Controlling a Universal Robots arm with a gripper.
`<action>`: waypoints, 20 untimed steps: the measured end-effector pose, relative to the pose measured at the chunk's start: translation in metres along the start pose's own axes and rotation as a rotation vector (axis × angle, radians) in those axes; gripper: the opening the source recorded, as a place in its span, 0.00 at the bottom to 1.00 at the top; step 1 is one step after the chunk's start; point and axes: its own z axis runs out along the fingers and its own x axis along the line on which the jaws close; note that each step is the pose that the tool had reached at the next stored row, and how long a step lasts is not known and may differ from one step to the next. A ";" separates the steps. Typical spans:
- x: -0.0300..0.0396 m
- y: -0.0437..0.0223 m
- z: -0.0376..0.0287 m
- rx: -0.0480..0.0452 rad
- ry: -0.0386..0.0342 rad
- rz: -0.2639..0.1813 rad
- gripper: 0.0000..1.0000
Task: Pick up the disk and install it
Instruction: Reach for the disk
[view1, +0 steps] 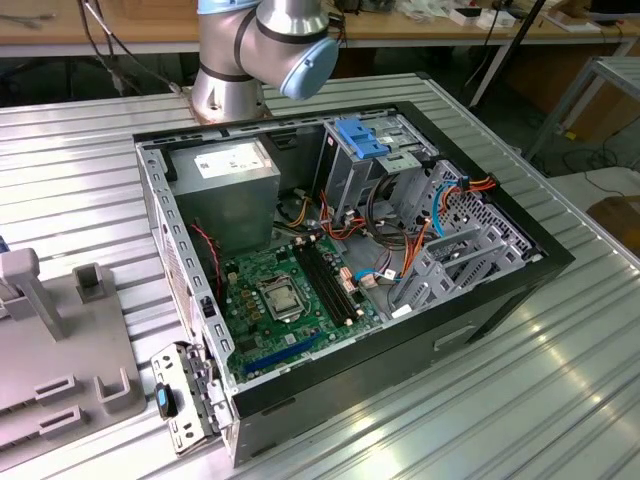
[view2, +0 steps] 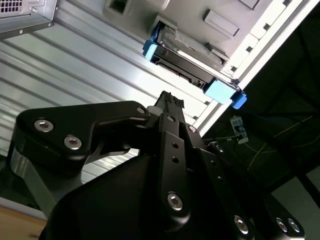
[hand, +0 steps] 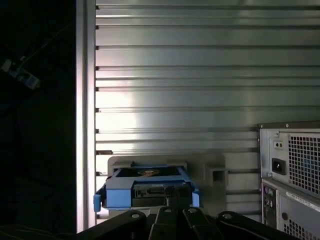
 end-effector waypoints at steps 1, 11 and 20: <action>0.0028 -0.0009 0.0000 0.0001 0.0000 0.000 0.11; 0.0326 -0.0117 0.0003 0.0003 0.0002 -0.002 0.11; 0.0372 -0.0128 0.0003 0.0002 0.0004 -0.003 0.11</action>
